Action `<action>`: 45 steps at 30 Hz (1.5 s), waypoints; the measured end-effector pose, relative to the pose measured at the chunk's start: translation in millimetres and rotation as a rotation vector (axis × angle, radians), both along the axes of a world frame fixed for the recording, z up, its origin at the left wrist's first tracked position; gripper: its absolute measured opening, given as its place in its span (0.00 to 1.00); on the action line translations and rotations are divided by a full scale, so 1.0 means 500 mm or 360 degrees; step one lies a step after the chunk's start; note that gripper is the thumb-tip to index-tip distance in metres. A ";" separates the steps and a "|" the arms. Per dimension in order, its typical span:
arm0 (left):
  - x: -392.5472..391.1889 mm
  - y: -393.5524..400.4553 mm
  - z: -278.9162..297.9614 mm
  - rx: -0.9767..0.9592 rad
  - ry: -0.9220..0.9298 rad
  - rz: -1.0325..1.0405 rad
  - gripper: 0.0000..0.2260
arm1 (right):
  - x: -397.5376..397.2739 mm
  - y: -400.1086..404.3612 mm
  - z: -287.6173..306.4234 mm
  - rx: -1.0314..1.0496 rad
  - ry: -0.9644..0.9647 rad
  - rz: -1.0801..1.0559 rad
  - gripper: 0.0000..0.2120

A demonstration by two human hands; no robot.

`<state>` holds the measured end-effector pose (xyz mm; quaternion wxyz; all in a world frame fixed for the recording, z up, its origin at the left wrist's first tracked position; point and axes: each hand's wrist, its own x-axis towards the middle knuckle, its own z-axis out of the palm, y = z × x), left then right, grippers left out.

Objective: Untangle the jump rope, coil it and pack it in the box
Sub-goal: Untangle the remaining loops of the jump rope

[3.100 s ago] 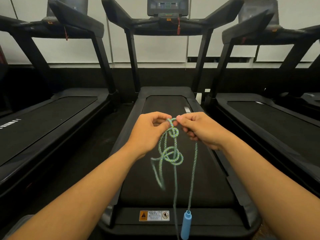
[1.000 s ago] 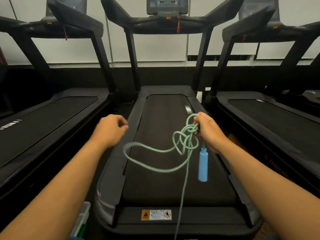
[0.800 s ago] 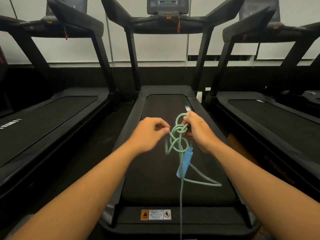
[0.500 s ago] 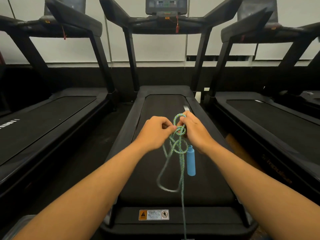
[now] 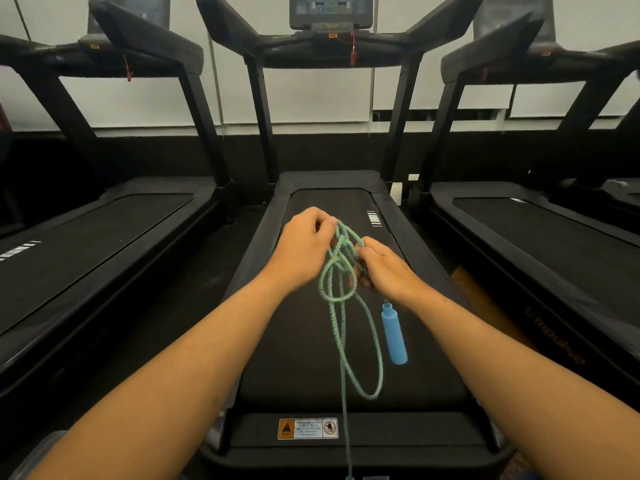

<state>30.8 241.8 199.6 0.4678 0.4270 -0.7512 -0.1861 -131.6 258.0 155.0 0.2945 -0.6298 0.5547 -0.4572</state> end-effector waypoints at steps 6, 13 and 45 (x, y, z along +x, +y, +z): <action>0.021 -0.034 0.018 0.0111 0.0610 -0.0002 0.10 | -0.004 0.007 -0.001 0.0110 -0.0068 0.0037 0.09; 0.064 -0.043 0.040 0.0363 0.1359 -0.0412 0.13 | -0.017 -0.004 -0.003 0.0083 -0.0038 -0.0046 0.14; 0.008 0.026 -0.020 -0.0957 -0.1116 0.0173 0.11 | 0.010 0.013 0.032 -0.0269 0.0128 -0.0003 0.12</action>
